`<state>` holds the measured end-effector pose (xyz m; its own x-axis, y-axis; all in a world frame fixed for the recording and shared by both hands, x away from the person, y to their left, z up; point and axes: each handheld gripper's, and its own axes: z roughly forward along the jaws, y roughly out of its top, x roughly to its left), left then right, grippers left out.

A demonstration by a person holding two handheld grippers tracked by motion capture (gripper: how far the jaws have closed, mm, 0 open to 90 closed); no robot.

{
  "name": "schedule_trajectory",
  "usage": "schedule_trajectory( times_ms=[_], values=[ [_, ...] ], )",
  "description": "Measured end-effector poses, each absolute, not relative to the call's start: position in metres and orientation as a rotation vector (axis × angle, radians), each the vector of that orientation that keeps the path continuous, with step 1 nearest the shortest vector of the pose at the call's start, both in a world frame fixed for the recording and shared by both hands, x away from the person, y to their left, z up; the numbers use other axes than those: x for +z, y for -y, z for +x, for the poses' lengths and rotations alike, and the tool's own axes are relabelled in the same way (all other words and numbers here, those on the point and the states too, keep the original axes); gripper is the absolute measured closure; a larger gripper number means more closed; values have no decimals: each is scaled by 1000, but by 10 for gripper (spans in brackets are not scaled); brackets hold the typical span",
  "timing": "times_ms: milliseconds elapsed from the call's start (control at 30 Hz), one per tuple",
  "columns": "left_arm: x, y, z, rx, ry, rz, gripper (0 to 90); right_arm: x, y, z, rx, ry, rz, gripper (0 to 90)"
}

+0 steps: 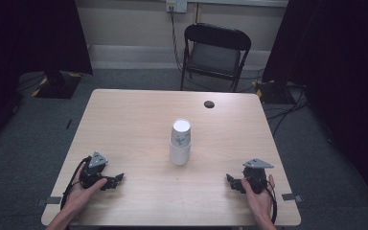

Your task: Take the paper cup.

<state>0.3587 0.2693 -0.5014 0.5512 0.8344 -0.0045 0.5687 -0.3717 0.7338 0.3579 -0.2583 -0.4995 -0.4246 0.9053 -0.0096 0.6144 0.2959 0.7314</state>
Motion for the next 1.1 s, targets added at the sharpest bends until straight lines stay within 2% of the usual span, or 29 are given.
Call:
schedule_trajectory(
  times_ms=[167, 267, 633, 667, 933, 1000, 1100],
  values=[
    [-500, -268, 360, 483, -1147, 2088, 105, -500, 258, 358, 924, -2145, 1360, 104],
    [-498, -270, 360, 483, -1162, 2088, 163, -500, 258, 358, 923, -2144, 1361, 103],
    [-477, -261, 352, 386, -1124, 2061, 206, -499, 258, 358, 923, -2144, 1362, 103],
    [-473, -258, 351, 350, -1136, 2007, 218, -499, 258, 358, 923, -2144, 1362, 103],
    [-452, -242, 346, 358, -973, 1974, 224, -499, 258, 358, 921, -2145, 1362, 99],
    [-448, -238, 345, 375, -934, 1986, 250, -499, 258, 358, 921, -2145, 1363, 99],
    [-442, -231, 345, 379, -926, 1974, 251, -499, 258, 358, 921, -2145, 1363, 99]
  ],
)
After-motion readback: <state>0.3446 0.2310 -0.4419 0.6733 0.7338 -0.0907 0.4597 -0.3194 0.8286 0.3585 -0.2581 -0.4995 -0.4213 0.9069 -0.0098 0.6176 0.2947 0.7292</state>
